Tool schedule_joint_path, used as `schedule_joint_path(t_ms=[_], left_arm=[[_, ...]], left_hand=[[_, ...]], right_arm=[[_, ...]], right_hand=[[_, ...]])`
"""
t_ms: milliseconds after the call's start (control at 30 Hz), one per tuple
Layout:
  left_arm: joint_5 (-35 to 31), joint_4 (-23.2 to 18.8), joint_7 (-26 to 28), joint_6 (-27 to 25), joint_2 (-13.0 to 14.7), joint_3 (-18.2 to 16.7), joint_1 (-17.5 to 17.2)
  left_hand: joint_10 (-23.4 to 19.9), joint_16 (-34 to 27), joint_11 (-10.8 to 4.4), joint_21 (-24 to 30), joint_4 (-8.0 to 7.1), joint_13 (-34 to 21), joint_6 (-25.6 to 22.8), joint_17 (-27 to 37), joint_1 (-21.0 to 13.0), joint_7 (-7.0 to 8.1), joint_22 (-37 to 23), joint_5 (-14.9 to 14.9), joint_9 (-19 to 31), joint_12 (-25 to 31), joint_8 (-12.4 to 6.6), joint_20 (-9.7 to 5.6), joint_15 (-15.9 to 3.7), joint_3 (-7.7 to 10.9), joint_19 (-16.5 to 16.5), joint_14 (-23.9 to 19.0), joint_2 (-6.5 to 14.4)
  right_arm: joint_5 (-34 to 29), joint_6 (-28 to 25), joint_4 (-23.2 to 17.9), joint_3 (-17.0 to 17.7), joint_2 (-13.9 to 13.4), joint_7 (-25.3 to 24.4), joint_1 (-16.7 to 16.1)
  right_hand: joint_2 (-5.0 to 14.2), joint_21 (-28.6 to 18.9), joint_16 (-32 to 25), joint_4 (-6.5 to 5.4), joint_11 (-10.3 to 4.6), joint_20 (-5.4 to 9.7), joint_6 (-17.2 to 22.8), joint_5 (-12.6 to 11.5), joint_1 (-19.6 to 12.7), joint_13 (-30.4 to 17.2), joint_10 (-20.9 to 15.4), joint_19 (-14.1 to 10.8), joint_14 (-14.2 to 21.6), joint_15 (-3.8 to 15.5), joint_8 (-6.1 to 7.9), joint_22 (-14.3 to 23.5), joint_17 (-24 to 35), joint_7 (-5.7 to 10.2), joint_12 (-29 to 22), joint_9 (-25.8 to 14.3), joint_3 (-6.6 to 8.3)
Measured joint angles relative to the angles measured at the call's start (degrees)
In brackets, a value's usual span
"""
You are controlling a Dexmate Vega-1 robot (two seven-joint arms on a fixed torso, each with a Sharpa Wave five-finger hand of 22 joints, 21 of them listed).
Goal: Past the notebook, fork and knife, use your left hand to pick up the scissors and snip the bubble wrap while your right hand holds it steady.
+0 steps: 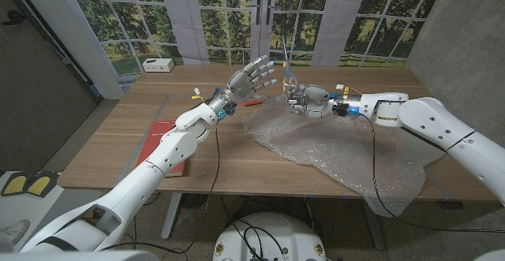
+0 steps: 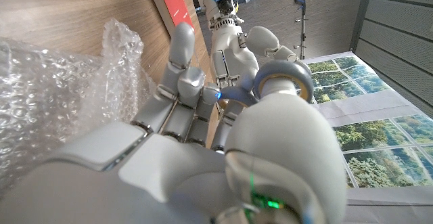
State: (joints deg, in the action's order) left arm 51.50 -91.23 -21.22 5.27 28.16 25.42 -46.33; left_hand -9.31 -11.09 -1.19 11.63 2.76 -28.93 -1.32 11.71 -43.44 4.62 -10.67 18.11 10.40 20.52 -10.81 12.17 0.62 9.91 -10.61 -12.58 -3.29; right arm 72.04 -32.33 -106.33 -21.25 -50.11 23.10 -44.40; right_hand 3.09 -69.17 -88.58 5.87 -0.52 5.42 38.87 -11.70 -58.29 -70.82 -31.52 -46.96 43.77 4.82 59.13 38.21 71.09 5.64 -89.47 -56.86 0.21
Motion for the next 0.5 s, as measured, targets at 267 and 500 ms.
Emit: schedule_joint_path(t_ms=[267, 500], left_arm=[[0.07, -0.68, 0.5, 0.78, 0.89, -0.52, -0.5], [0.91, 0.94, -0.43, 1.72, 0.13, -0.78, -0.3]], left_hand=[[-0.08, 0.0, -0.52, -0.2, 0.16, 0.55, 0.0, -0.42, 0.0, 0.0, 0.0, -1.19, 0.0, -0.43, 0.0, 0.0, -0.32, -0.15, 0.0, 0.94, 0.0], [-0.66, 0.0, -1.27, -0.2, 0.65, 1.06, 0.22, -0.79, 0.0, -0.22, 0.0, -2.01, 0.0, -0.43, 0.0, 0.0, -0.93, -0.14, -0.01, 0.9, 0.0]], right_arm=[[0.24, 0.5, 0.11, 1.53, -0.97, -0.9, -0.79], [1.11, 0.6, -0.35, 2.86, -1.65, -1.48, -1.74]], right_hand=[[0.0, -0.01, 0.0, 0.0, -0.31, 0.0, 0.0, 0.0, 0.0, 0.0, 0.31, 0.0, 0.01, 0.0, 0.0, -0.68, -0.04, 0.0, 0.02, 0.14, 0.0], [0.01, -0.49, 0.0, 0.0, -0.31, 0.1, 0.0, 0.0, 0.01, 0.0, 0.31, 0.1, 0.01, 0.0, -0.13, -0.92, -0.23, 0.0, 0.1, 0.5, 0.0]])
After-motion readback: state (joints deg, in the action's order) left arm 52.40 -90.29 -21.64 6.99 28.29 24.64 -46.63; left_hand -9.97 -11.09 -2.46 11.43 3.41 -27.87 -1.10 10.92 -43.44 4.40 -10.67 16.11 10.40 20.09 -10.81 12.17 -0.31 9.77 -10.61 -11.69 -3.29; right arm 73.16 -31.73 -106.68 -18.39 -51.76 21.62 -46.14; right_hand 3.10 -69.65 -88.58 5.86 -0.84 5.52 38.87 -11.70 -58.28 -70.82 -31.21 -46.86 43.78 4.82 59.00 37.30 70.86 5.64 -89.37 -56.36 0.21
